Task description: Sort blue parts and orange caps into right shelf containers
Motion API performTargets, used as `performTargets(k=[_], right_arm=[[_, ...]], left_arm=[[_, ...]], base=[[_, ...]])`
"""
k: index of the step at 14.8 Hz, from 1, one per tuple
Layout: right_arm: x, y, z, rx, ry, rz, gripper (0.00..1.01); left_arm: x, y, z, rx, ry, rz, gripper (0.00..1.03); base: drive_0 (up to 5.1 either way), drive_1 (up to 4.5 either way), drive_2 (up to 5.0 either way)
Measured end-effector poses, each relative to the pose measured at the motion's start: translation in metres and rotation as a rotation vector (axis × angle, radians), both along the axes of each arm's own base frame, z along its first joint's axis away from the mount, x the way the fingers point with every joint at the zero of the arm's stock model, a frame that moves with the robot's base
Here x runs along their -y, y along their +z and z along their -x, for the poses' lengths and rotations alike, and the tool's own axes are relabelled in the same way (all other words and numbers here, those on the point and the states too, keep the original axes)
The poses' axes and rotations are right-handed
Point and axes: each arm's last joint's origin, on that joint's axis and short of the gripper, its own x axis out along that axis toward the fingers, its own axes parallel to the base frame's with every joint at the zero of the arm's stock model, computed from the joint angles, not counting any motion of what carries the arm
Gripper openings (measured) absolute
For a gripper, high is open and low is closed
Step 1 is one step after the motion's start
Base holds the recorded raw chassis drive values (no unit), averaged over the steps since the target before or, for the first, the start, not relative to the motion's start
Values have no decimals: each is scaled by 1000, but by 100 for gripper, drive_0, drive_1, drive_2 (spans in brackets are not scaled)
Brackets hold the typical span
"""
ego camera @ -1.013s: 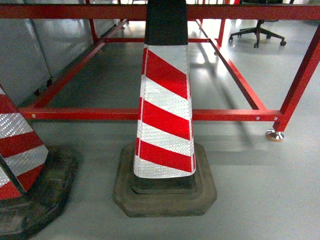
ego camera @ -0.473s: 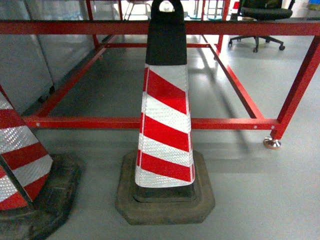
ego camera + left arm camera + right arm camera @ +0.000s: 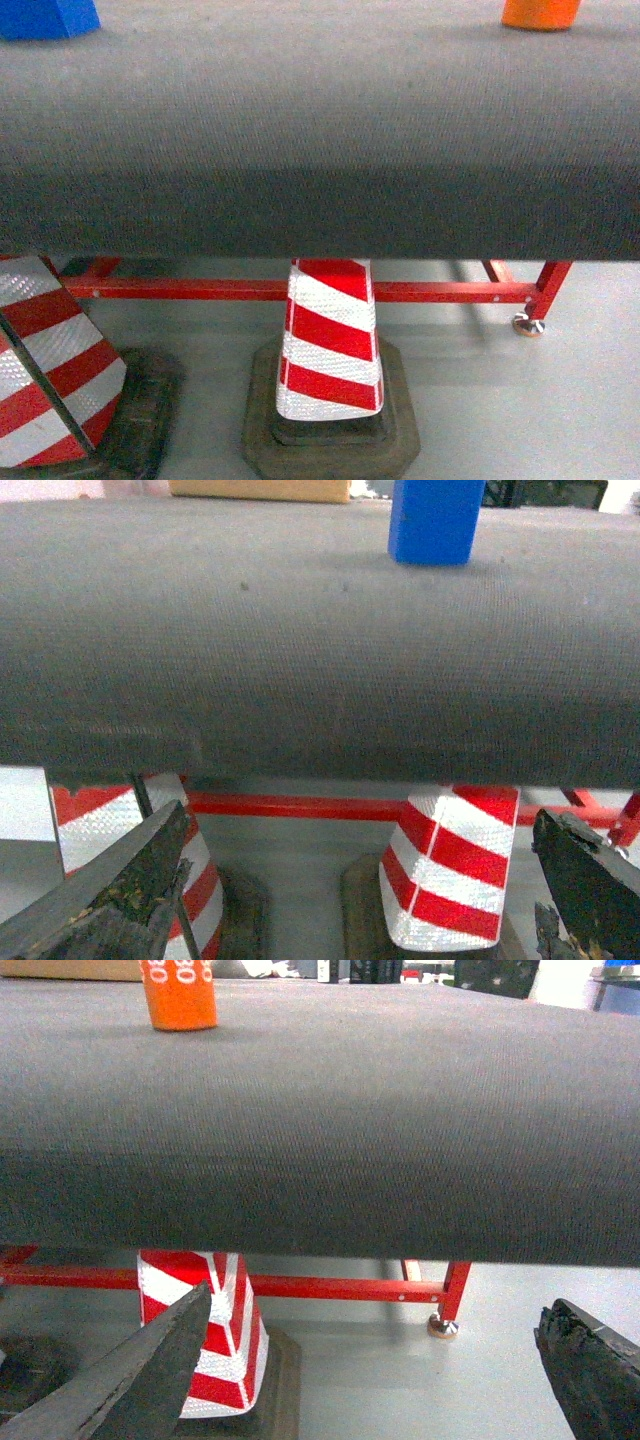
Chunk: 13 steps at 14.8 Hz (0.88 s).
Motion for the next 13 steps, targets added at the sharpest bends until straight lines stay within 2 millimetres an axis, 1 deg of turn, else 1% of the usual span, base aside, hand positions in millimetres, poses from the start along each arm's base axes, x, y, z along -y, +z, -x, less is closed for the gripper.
performTargets(k=[13], right_arm=[[0, 0, 0, 0, 0, -1, 98]], left_arm=[[0, 0, 0, 1, 2, -1, 98]], base=[[0, 0, 0]])
